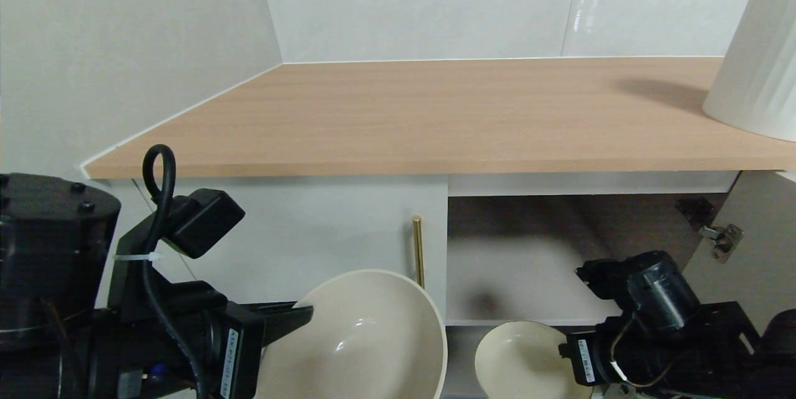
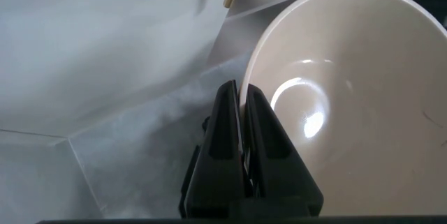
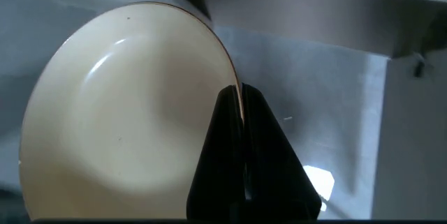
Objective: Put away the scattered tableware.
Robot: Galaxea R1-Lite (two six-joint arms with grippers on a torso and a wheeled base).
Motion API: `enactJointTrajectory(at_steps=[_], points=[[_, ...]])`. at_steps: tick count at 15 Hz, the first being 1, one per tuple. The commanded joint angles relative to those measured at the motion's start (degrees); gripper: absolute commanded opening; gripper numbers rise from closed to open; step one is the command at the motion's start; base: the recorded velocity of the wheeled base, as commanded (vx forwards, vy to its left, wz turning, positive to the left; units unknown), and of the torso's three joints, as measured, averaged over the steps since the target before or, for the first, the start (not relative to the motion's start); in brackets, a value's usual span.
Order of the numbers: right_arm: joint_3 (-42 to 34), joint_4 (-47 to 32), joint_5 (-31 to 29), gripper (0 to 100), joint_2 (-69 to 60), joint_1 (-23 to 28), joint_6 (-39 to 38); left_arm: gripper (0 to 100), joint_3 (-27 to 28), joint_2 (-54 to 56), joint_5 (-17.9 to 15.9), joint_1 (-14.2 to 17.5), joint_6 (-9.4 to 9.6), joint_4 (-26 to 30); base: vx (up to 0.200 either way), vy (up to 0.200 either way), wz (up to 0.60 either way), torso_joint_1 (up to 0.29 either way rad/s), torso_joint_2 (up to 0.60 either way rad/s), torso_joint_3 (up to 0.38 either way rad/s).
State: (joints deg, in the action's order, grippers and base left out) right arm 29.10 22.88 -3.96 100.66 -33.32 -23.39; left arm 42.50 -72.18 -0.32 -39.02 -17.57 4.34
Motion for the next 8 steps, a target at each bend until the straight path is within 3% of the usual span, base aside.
enactJointTrajectory(at_steps=[1,4,5,6,8], points=[[-0.80,6.74,0.09,0,11.84,2.29,0.54,0,0.04,-0.42,0.05,0.00,-0.01,-0.03,0.000,0.000,0.00,0.000,0.00,0.000],[-0.45,19.31,-2.54,0,20.37,3.79,0.63,0,0.04,-0.33,0.05,0.00,-0.01,-0.03,0.000,0.000,0.00,0.000,0.00,0.000],[-0.45,19.31,-2.54,0,20.37,3.79,0.63,0,0.04,-0.33,0.05,0.00,-0.01,-0.03,0.000,0.000,0.00,0.000,0.00,0.000],[0.08,27.22,-3.60,0,23.80,5.81,0.89,0,0.04,-0.24,0.05,0.00,-0.01,-0.03,0.000,0.000,0.00,0.000,0.00,0.000],[2.54,27.57,-3.68,0,25.11,7.92,2.30,0,0.04,-0.24,0.05,0.00,-0.01,-0.03,0.000,0.000,0.00,0.000,0.00,0.000]])
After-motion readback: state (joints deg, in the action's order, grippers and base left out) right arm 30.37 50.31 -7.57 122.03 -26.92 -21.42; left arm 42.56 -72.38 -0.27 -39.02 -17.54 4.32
